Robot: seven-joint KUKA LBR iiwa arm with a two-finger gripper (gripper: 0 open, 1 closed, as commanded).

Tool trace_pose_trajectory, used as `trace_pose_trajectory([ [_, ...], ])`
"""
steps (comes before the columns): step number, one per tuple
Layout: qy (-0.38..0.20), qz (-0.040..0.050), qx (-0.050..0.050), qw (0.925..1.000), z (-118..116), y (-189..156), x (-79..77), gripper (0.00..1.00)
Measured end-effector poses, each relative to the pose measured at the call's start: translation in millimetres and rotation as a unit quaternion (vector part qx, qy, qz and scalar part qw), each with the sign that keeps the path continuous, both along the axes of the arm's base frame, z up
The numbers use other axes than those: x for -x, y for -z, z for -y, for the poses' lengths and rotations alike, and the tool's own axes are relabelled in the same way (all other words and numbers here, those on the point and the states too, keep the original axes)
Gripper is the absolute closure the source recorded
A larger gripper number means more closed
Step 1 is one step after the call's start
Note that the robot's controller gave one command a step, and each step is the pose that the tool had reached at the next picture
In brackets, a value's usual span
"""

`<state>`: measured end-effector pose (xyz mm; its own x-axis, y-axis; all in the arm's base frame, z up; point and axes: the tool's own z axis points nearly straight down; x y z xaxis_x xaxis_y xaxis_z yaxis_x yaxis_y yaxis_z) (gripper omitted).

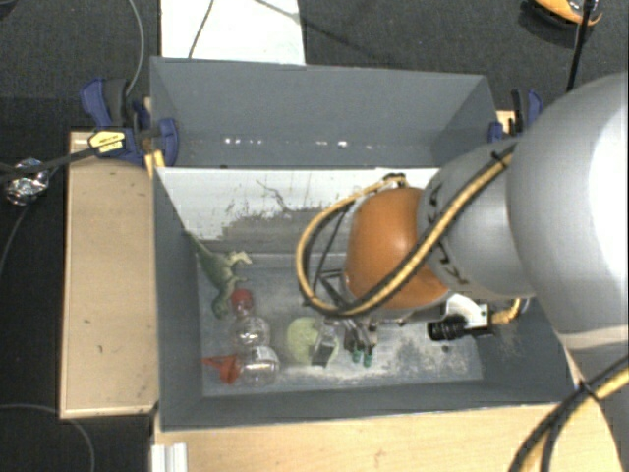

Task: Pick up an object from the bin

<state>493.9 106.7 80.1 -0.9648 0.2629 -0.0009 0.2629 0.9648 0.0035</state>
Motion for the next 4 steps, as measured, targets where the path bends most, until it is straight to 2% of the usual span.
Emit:
trace_pose_trajectory([
  [1,0.000,0.0000,0.000,1.0000,0,0,0.0,1.00],
  [2,0.002,-0.0060,0.002,1.0000,4,-39,2.2,1.00],
  [3,0.035,0.0006,0.000,0.9994,13,-75,-7.5,1.00],
  [4,0.033,-0.0060,0.001,0.9995,21,-113,-2.1,1.00],
])
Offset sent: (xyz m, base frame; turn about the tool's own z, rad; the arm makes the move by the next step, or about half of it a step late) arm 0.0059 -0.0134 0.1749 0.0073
